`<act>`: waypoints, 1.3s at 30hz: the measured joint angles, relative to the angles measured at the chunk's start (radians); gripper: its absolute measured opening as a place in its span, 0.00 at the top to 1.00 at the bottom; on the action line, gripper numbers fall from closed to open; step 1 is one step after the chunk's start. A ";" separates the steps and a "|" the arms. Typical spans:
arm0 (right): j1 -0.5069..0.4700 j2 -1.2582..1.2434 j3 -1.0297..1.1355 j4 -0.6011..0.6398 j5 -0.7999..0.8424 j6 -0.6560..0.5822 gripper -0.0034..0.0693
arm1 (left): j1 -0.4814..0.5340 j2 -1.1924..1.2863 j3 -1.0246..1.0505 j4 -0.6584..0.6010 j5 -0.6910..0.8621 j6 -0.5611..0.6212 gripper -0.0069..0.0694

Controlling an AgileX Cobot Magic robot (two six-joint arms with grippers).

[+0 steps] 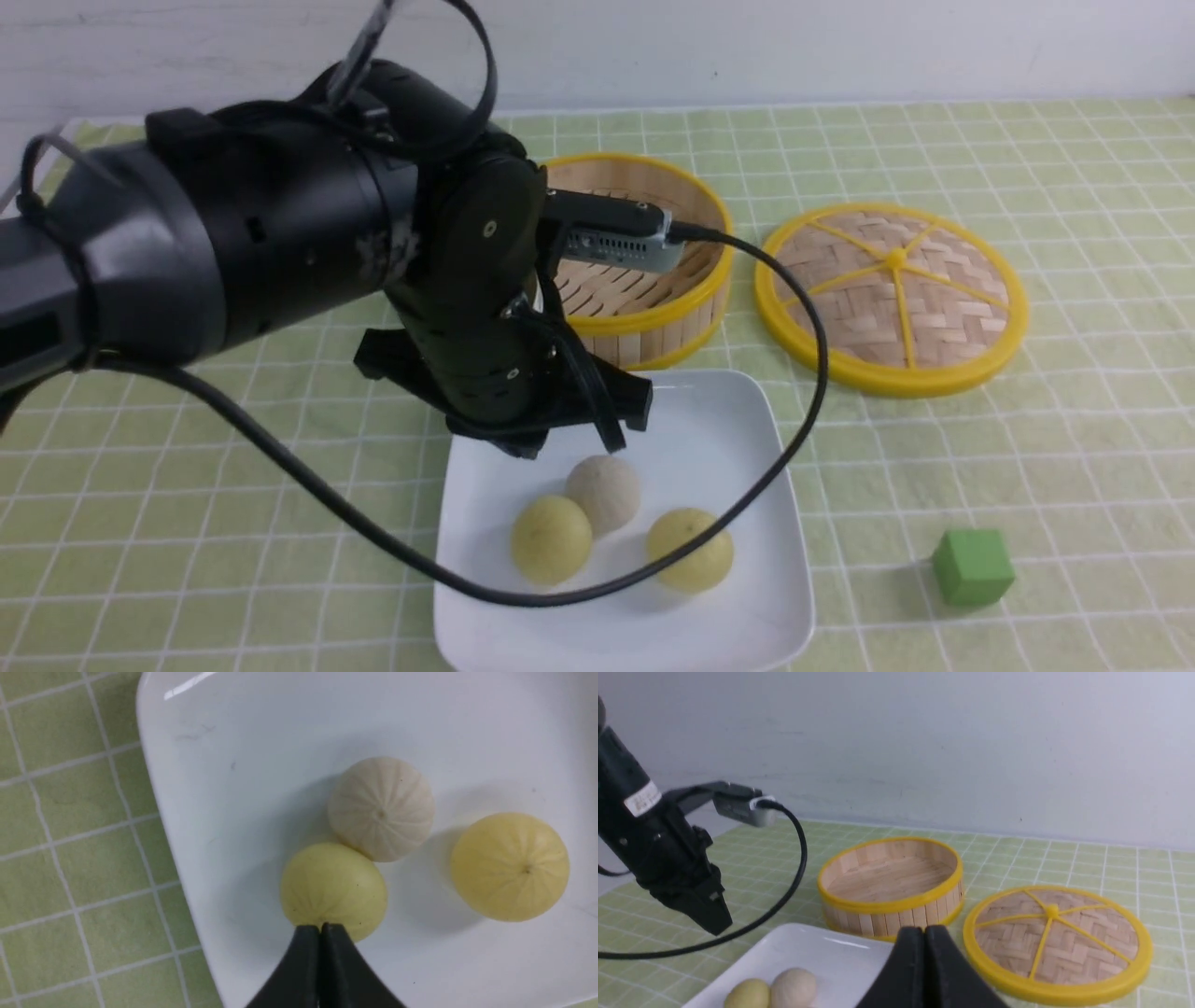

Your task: Put the steamed buns into the plate on the green tablecloth.

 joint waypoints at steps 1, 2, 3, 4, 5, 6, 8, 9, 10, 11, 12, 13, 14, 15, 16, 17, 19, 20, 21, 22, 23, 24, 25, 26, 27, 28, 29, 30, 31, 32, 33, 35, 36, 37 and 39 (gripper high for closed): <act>0.000 0.002 0.000 0.000 0.000 0.000 0.97 | 0.000 0.000 0.000 0.000 0.000 0.001 0.91; 0.000 0.004 0.000 0.000 0.000 0.000 0.97 | 0.000 0.000 0.000 0.000 0.000 0.003 0.91; 0.000 0.004 0.000 0.000 0.000 0.000 0.97 | 0.000 0.000 0.000 0.000 0.000 0.003 0.91; 0.000 0.004 0.000 0.000 0.000 0.000 0.97 | 0.000 0.000 0.000 0.000 0.000 0.003 0.91; 0.000 0.004 0.000 0.000 0.000 0.000 0.97 | 0.000 0.000 0.000 0.001 0.000 0.003 0.91; 0.000 0.004 0.000 0.000 0.000 -0.001 0.97 | 0.000 0.000 0.000 0.001 -0.001 0.004 0.91; 0.000 0.004 0.000 -0.001 0.000 -0.001 0.97 | 0.000 0.000 0.000 0.001 -0.002 0.005 0.91; 0.000 0.004 0.000 -0.001 -0.001 -0.001 0.97 | 0.000 0.000 0.000 0.001 -0.003 0.007 0.91; 0.000 0.004 0.000 -0.001 -0.001 -0.001 0.97 | 0.000 0.000 0.000 0.002 -0.003 0.007 0.91; 0.000 0.004 0.000 -0.001 -0.001 -0.001 0.97 | 0.000 0.000 0.000 0.003 -0.003 0.007 0.91; 0.000 0.004 0.000 -0.001 -0.001 -0.001 0.97 | 0.000 0.000 0.000 0.003 -0.003 0.007 0.91; 0.000 0.004 0.000 -0.001 -0.001 -0.001 0.97 | 0.000 0.000 0.000 0.003 -0.003 0.007 0.91; 0.000 0.004 0.001 -0.001 -0.002 -0.001 0.97 | 0.000 0.000 0.000 0.003 -0.003 0.007 0.91; 0.000 0.004 0.008 -0.001 -0.008 -0.001 0.96 | 0.000 0.000 0.000 0.003 -0.003 0.007 0.91; 0.000 0.004 0.014 -0.001 -0.011 -0.001 0.96 | 0.000 0.000 0.000 0.003 -0.003 0.007 0.91; 0.000 0.004 0.029 -0.001 -0.017 -0.001 0.96 | 0.000 0.000 0.000 0.003 -0.003 0.007 0.91; -0.008 0.001 0.079 -0.001 -0.021 -0.001 0.96 | 0.000 0.000 0.000 0.008 -0.003 0.007 0.91; -0.015 0.000 0.102 -0.001 -0.023 -0.001 0.96 | 0.000 0.000 0.000 0.012 -0.003 0.007 0.91; -0.040 -0.003 0.138 -0.001 -0.021 -0.001 0.96 | 0.000 0.000 0.000 0.022 -0.003 0.007 0.91; -0.060 -0.006 0.162 -0.001 -0.017 -0.001 0.96 | 0.000 0.000 0.000 0.029 -0.002 0.007 0.91; -0.082 -0.011 0.185 -0.002 -0.011 -0.001 0.96 | 0.000 -0.001 0.000 0.033 -0.002 0.007 0.91; -0.113 -0.019 0.220 -0.010 -0.002 -0.001 0.96 | 0.000 -0.002 0.000 0.041 0.002 0.007 0.91; -0.145 -0.028 0.247 -0.015 0.006 -0.001 0.96 | 0.000 -0.007 0.000 0.050 0.007 0.007 0.91; -0.176 -0.039 0.268 -0.020 0.010 -0.001 0.96 | 0.000 -0.013 0.000 0.062 0.015 0.009 0.91; -0.183 -0.041 0.273 -0.022 0.011 -0.001 0.96 | 0.000 -0.015 0.000 0.062 0.015 0.010 0.91; -0.235 -0.061 0.314 -0.030 0.019 -0.001 0.95 | 0.000 -0.041 0.000 0.093 0.029 0.016 0.91; -0.267 -0.073 0.338 -0.035 0.023 -0.001 0.95 | 0.000 -0.056 0.000 0.119 0.042 0.018 0.91; -0.298 -0.079 0.361 -0.037 0.025 -0.001 0.95 | 0.000 -0.079 0.000 0.147 0.058 0.018 0.91; -0.310 -0.080 0.370 -0.038 0.025 -0.001 0.95 | 0.000 -0.085 0.000 0.152 0.062 0.018 0.91; -0.346 -0.084 0.393 -0.039 0.029 -0.001 0.95 | 0.000 -0.128 0.000 0.193 0.098 0.018 0.91; -0.373 -0.085 0.398 -0.042 0.020 -0.001 0.95 | 0.000 -0.153 0.000 0.209 0.121 0.018 0.91; -0.420 -0.086 0.400 -0.046 0.012 -0.001 0.95 | 0.000 -0.225 0.000 0.232 0.197 0.030 0.91; -0.433 -0.086 0.400 -0.050 0.010 -0.001 0.95 | 0.000 -0.260 0.000 0.234 0.227 0.039 0.91; -0.433 -0.086 0.400 -0.050 0.010 -0.001 0.95 | 0.000 -0.268 0.000 0.235 0.232 0.039 0.91; -0.452 -0.086 0.401 -0.050 0.007 -0.001 0.95 | 0.000 -0.372 0.016 0.239 0.255 0.044 0.91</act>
